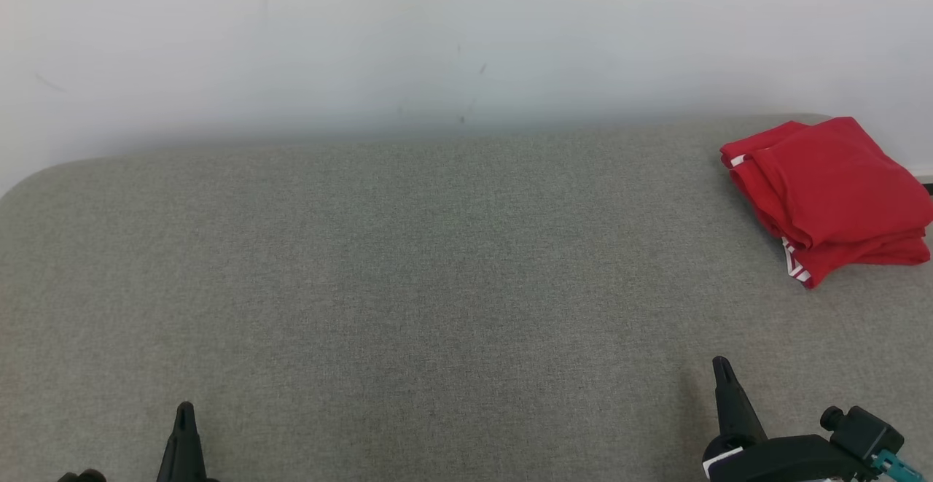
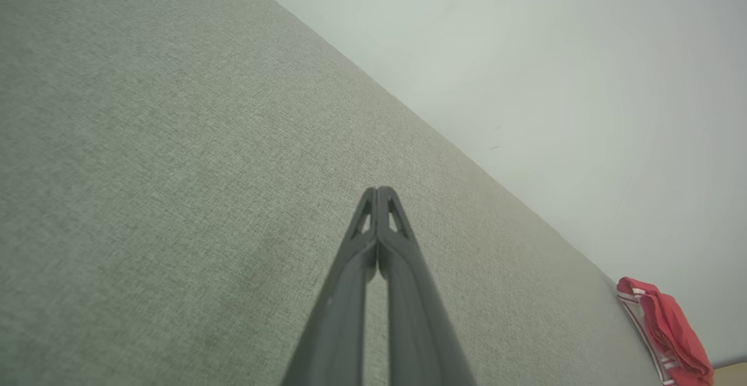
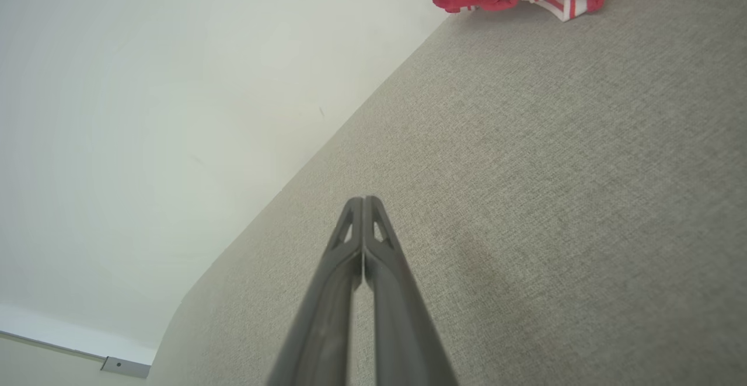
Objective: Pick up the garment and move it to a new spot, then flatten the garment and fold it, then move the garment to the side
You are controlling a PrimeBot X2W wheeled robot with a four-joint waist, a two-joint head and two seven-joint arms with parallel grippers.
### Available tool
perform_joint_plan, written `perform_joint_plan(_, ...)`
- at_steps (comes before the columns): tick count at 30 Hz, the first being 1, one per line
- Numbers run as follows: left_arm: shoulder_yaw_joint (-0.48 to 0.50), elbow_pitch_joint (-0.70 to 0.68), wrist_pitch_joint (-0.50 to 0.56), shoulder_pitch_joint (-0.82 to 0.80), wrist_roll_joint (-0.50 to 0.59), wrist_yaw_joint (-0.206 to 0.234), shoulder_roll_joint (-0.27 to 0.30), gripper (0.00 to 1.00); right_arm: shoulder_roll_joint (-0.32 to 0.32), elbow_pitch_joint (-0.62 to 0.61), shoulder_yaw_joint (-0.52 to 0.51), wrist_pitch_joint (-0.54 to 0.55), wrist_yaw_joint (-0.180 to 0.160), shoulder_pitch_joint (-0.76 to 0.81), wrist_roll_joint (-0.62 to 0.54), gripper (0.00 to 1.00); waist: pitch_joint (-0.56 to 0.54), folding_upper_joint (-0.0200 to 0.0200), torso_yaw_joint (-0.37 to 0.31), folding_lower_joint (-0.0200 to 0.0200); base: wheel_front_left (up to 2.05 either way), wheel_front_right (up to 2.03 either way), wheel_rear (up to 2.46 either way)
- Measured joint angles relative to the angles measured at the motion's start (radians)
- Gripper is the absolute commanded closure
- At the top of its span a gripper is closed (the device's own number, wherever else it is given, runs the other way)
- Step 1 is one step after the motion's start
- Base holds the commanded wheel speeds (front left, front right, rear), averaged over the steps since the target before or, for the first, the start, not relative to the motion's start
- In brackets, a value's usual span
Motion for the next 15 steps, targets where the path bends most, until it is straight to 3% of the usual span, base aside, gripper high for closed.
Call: perform_joint_plan(15,0.000,0.001,0.045,-0.022,-0.198,-0.007,-0.002,1.00,0.007,-0.004,-0.018,0.049,0.000,-0.017,0.184,1.00,-0.003,0.0000,0.004,0.0000,0.00,0.00,0.00)
